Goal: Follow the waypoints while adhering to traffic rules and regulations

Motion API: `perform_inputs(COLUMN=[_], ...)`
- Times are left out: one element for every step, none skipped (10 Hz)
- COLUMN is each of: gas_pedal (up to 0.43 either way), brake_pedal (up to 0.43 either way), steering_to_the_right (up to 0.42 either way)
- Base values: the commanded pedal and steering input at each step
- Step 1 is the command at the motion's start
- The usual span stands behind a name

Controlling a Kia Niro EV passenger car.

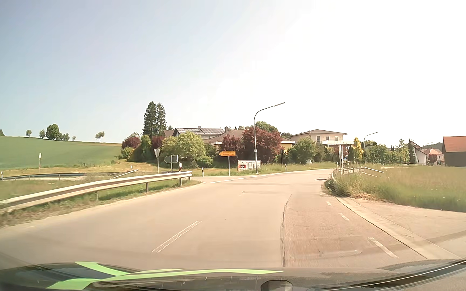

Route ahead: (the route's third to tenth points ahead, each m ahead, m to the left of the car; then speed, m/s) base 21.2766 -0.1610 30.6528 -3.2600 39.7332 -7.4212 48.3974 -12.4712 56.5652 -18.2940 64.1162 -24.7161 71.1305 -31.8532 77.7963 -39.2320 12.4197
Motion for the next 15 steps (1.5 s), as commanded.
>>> perform_inputs(gas_pedal=[0.067, 0.067, 0.067, 0.067, 0.079, 0.079, 0.079, 0.079, 0.079, 0.079, 0.079, 0.079, 0.079, 0.079, 0.079], brake_pedal=[0.000, 0.000, 0.000, 0.000, 0.000, 0.000, 0.000, 0.000, 0.000, 0.000, 0.000, 0.000, 0.000, 0.000, 0.000], steering_to_the_right=[0.044, 0.048, 0.051, 0.053, 0.053, 0.053, 0.053, 0.053, 0.053, 0.054, 0.056, 0.056, 0.057, 0.057, 0.057])
